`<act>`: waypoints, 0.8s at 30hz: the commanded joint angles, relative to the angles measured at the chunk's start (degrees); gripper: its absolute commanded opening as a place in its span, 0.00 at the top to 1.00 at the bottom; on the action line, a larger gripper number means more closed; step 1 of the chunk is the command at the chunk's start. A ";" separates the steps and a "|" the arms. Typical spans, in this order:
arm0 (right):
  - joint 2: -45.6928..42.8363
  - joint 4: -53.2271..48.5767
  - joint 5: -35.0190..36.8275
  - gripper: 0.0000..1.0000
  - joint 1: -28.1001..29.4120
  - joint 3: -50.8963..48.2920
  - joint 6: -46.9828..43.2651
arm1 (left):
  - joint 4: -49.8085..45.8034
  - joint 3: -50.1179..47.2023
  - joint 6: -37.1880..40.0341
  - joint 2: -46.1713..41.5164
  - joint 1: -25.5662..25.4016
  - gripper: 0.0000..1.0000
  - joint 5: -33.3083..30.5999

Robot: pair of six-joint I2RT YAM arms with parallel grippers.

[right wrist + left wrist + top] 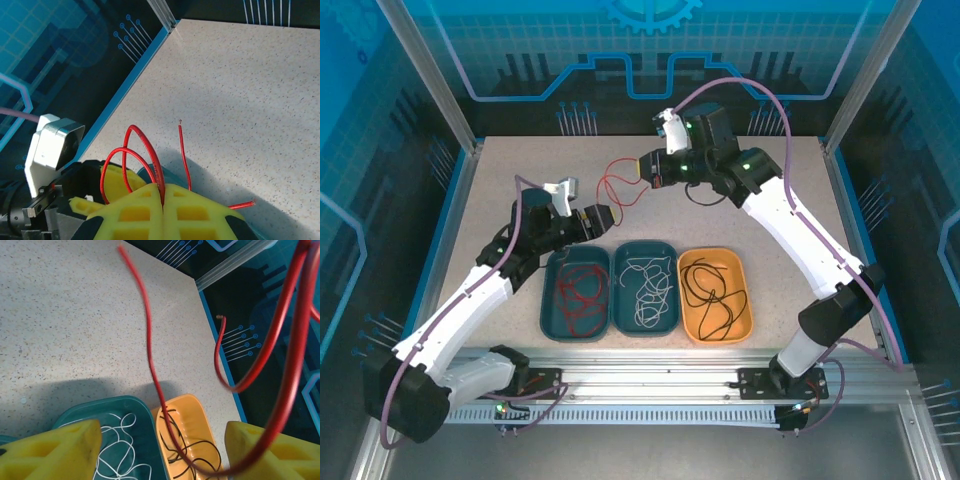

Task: Untangle the cables

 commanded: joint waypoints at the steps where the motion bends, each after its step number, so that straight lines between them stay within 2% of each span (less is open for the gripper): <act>1: -2.21 -0.31 -0.25 1.00 1.30 -1.19 1.05 | 4.22 0.02 -0.08 -0.01 -0.58 0.42 0.12; 2: -2.30 -0.33 -0.32 1.00 1.45 -1.29 1.01 | 4.38 -0.02 -0.22 -0.03 -0.67 0.47 -0.07; 6: -2.68 -0.91 1.44 1.00 1.65 -1.72 0.62 | 2.07 0.64 -0.11 -0.75 -0.78 0.81 -1.44; 9: -3.26 -1.50 4.18 1.00 1.76 -2.71 0.11 | -2.60 1.53 -0.09 -2.75 -0.75 0.94 -3.97; 12: -4.08 -2.59 8.17 1.00 2.51 -4.30 -0.61 | -10.09 2.37 -0.25 -5.83 -0.78 0.98 -8.19; 16: -4.63 -2.87 11.47 1.00 4.06 -6.92 -0.80 | -17.28 1.19 -1.55 -12.53 -0.84 1.00 -13.45; 24: -0.40 0.33 8.60 1.00 11.12 -10.36 2.00 | -26.71 -0.69 -5.47 -23.38 -0.91 0.99 -12.22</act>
